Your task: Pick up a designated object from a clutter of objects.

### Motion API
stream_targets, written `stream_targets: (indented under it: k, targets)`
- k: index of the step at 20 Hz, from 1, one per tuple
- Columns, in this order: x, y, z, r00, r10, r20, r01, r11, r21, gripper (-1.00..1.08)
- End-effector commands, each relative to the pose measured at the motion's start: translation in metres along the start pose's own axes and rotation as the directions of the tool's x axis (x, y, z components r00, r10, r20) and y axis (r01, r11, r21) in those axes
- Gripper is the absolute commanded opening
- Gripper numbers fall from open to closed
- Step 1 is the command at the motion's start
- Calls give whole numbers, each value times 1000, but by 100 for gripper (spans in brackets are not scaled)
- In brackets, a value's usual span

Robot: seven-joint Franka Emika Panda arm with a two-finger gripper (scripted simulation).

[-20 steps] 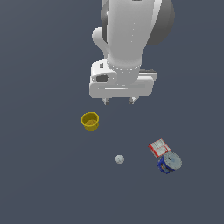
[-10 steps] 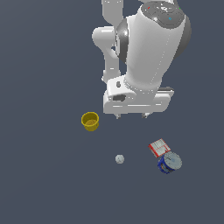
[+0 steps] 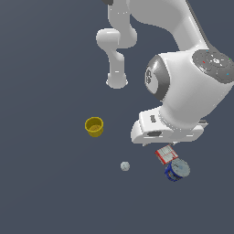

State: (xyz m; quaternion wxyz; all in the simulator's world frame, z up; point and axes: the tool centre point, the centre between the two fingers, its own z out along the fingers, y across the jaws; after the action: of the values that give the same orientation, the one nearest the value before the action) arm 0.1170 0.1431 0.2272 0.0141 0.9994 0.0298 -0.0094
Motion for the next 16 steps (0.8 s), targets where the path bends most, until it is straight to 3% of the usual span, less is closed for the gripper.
stream_targets:
  k: [1, 9, 16]
  targets:
    - [13, -20, 15, 1000, 4, -4, -4, 1000, 3, 100]
    - [41, -77, 62, 1000, 20, -14, -19, 1000, 16, 100]
    - [51, -107, 89, 999, 30, -18, -30, 999, 25, 100]
